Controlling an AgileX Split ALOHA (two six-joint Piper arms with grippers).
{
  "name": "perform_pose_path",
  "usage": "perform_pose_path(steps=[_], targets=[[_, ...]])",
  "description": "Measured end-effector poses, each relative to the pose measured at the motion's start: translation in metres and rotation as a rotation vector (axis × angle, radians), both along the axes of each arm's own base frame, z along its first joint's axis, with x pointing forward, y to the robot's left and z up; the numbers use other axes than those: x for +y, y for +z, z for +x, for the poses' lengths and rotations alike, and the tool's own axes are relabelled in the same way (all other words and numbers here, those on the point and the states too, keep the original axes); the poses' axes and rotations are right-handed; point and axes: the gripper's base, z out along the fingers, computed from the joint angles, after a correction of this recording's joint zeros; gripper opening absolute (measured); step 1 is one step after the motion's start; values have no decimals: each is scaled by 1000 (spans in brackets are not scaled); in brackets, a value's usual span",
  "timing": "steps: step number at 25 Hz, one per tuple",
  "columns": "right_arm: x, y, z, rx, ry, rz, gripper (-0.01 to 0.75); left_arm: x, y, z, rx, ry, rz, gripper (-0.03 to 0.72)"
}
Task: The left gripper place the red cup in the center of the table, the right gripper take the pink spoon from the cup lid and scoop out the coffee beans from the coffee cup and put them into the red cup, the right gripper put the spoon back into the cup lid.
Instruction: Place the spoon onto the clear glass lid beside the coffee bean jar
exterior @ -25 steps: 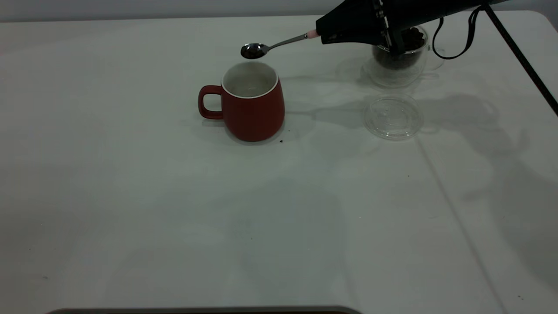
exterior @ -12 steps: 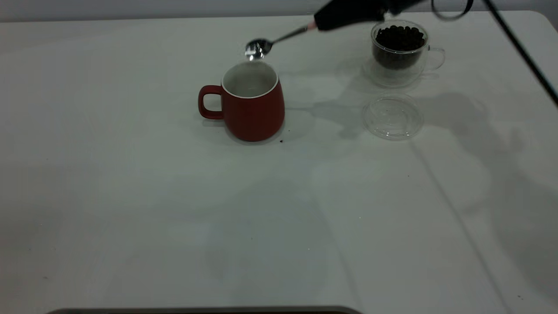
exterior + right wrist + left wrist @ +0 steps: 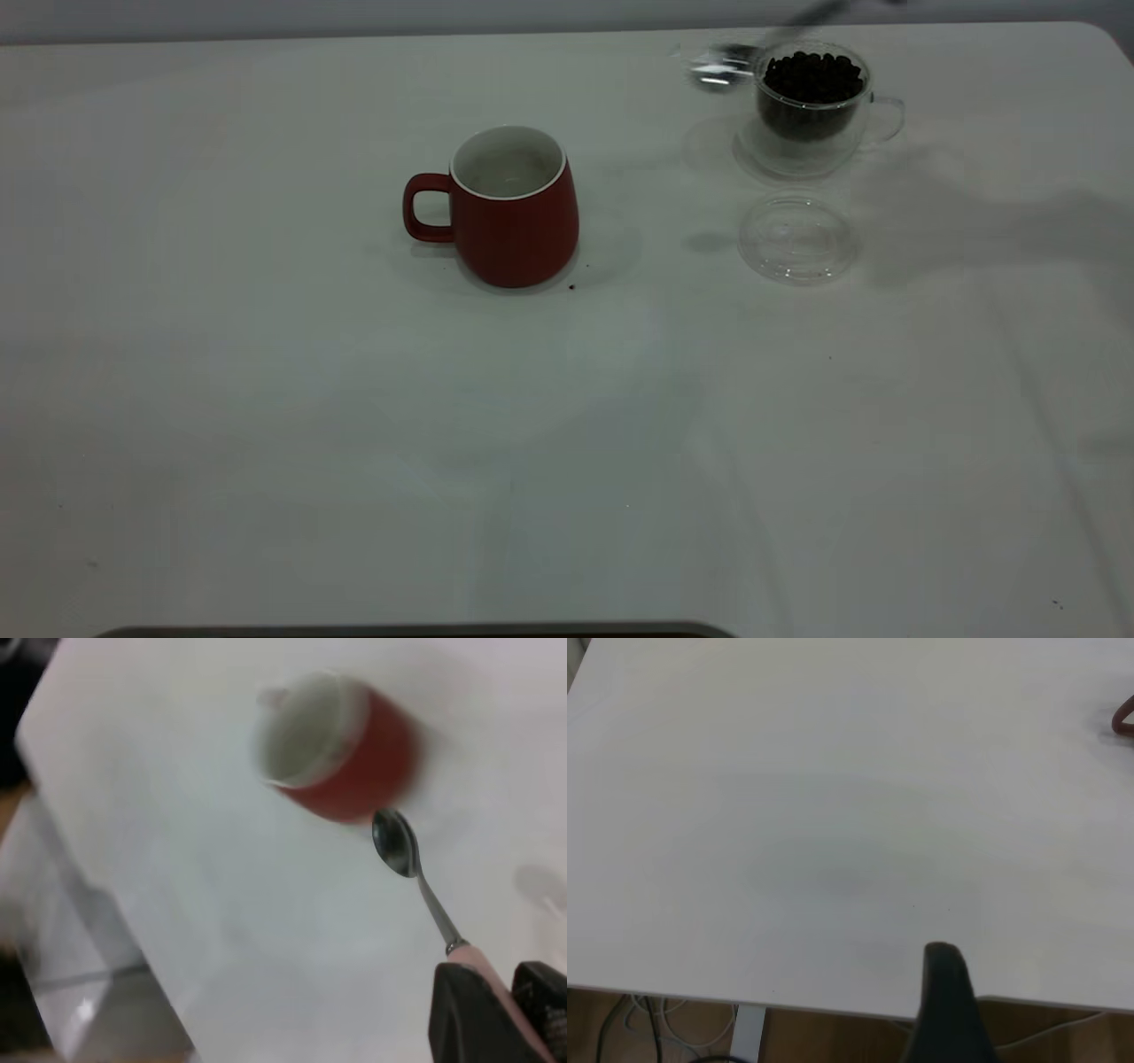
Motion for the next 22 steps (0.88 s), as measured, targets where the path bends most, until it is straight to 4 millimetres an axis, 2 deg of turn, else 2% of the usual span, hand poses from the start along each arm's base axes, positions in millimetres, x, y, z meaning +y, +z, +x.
perform_pose_path(steps=[2, 4, 6, 13, 17, 22], targets=[[-33, -15, -8, 78, -107, 18, 94, 0, 0, 0, 0, 0, 0, 586], [-52, -29, -12, 153, -209, 62, 94, 0, 0, 0, 0, 0, 0, 586], [-64, -46, -13, 228, -290, 106, 94, 0, 0, 0, 0, 0, 0, 586], [-64, -107, -19, 399, -362, 175, 96, 0, 0, 0, 0, 0, 0, 586], [-64, -124, -19, 423, -410, 177, 96, 0, 0, 0, 0, 0, 0, 586], [-64, -133, -18, 428, -446, 175, 97, 0, 0, 0, 0, 0, 0, 586]])
